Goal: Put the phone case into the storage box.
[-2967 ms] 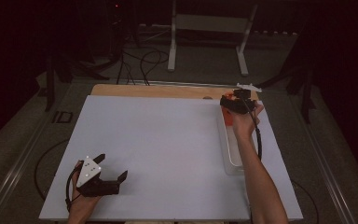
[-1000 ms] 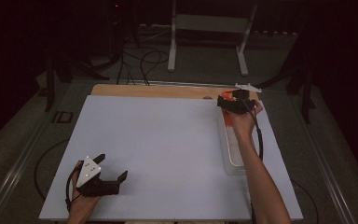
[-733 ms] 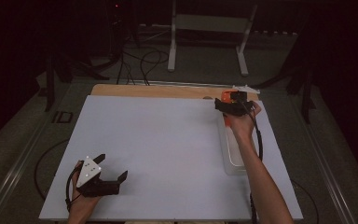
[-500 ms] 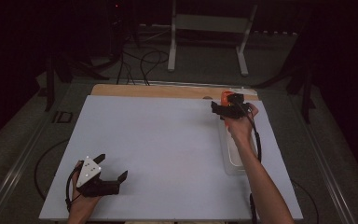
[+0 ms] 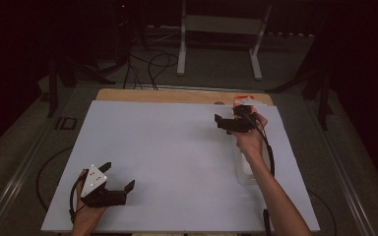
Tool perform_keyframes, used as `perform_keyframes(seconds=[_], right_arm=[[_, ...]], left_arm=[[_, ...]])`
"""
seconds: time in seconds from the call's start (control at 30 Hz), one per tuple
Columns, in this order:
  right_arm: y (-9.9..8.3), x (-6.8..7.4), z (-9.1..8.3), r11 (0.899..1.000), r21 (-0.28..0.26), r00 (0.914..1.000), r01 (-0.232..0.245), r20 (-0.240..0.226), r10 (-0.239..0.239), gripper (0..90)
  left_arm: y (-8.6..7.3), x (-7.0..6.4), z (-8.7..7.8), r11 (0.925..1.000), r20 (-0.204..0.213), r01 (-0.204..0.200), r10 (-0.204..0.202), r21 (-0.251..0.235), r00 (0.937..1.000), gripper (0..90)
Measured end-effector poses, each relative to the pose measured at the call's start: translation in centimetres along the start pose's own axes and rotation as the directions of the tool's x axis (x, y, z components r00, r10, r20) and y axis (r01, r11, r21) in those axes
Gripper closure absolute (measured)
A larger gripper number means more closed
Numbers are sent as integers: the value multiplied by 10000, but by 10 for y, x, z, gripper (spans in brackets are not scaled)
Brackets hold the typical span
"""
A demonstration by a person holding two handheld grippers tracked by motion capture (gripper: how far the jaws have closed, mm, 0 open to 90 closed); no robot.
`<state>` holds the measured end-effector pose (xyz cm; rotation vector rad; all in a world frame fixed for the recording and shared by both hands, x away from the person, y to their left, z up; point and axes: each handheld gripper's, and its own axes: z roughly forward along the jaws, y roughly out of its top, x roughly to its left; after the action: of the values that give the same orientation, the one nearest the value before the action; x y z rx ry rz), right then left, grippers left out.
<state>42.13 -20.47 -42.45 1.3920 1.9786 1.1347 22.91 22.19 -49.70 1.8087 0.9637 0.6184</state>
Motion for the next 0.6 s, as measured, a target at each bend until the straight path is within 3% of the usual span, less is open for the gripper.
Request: perform_keyframes(seconds=[0.37, 0.6], right_arm=[[-11, 21, -22, 9989, -181, 9962, 444, -743, -456, 112], [-24, 37, -40, 9974, -458, 9879, 553, -1423, -613, 112]], left_arm=[[0, -1, 0, 10000, 4, 3, -3, -30, 10000, 1], [0, -1, -1, 10000, 17, -13, 13, -28, 10000, 1]])
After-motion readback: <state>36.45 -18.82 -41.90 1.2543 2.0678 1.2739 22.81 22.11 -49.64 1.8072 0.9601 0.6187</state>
